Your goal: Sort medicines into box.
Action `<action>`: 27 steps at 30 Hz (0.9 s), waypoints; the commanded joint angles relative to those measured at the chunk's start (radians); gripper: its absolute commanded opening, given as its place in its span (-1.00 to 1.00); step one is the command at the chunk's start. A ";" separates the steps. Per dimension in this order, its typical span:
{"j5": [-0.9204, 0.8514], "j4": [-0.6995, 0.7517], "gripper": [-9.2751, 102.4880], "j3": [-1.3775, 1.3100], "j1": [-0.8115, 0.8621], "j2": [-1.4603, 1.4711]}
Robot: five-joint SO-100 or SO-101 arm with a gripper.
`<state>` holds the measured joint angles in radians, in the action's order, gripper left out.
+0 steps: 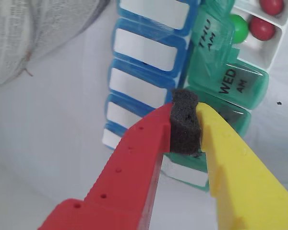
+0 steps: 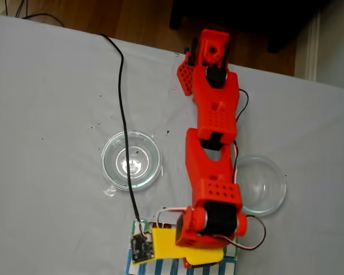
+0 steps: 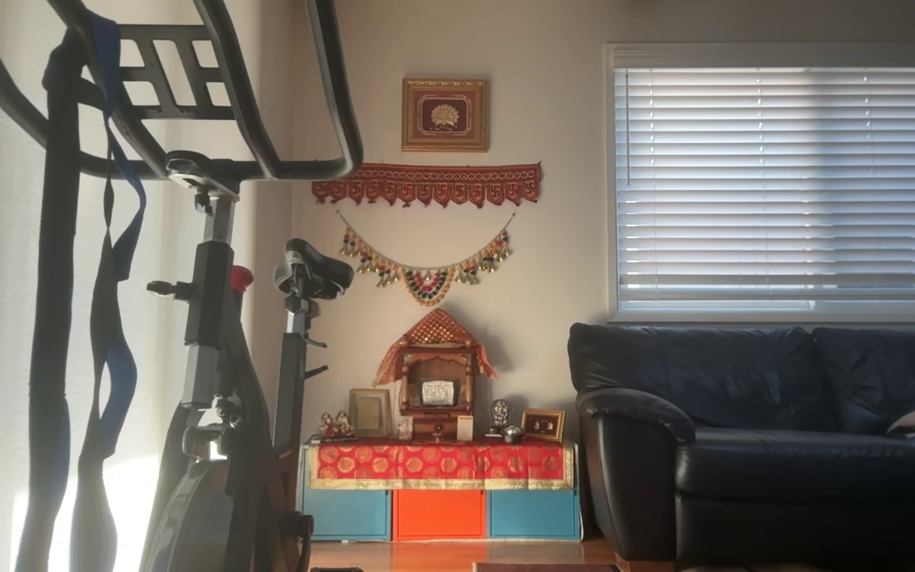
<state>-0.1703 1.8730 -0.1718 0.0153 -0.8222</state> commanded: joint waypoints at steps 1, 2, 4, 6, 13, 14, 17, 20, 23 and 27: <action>0.029 0.017 -0.82 -0.252 0.023 0.038; 0.034 0.009 -0.82 -0.252 0.026 0.040; 0.035 0.009 -0.82 -0.252 0.028 0.040; 0.025 0.017 -0.82 -0.252 0.029 0.040; 0.037 0.006 -0.82 -0.252 0.054 0.020; 0.044 0.014 -0.82 -0.252 0.055 0.008; 0.071 0.026 -0.82 -0.252 0.057 -0.021; 0.103 0.034 -0.82 -0.252 0.049 -0.051; 0.137 0.035 -0.82 -0.252 0.037 -0.078; 0.163 0.035 -0.82 -0.252 0.034 -0.112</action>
<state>-0.0245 1.8730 -0.1979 0.0644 -0.7532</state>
